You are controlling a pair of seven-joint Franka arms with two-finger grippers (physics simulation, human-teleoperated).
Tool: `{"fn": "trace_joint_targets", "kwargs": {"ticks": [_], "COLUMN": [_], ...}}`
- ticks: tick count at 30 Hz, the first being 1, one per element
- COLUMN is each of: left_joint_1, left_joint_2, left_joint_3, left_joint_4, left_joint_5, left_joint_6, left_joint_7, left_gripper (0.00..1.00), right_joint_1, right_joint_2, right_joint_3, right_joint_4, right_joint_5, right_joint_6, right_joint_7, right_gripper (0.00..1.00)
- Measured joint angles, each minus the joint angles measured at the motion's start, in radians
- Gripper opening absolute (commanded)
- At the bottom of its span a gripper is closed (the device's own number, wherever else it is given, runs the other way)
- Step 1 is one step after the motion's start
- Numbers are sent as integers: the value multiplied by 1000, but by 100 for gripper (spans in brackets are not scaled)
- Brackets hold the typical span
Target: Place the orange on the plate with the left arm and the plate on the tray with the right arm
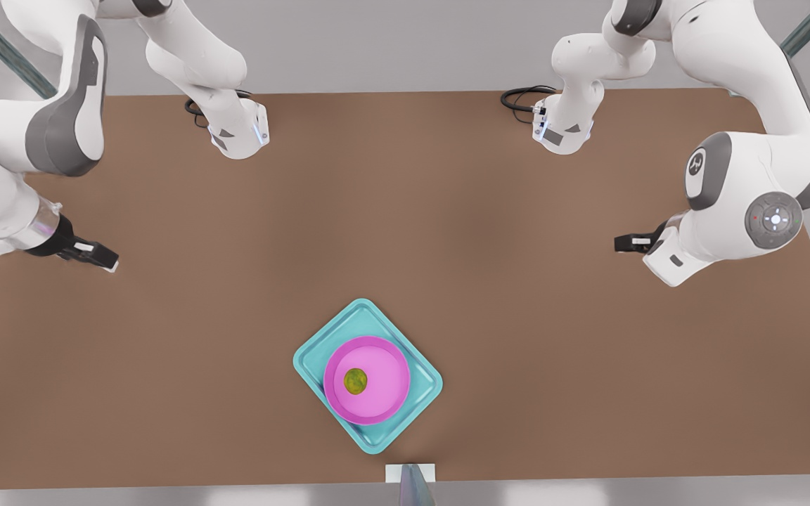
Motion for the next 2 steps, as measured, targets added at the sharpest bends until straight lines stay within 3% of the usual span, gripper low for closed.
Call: {"fn": "trace_joint_targets", "kwargs": {"ticks": [2], "left_joint_1": [0], "left_joint_2": [0], "left_joint_3": [0], "left_joint_4": [1], "left_joint_5": [-1], "left_joint_6": [-11], "left_joint_7": [0], "left_gripper": [100], "right_joint_1": [2], "right_joint_2": [-5], "right_joint_3": [0], "right_joint_4": [-3], "right_joint_5": [-31], "right_joint_6": [-54], "right_joint_7": [-32], "right_gripper": [100]}}
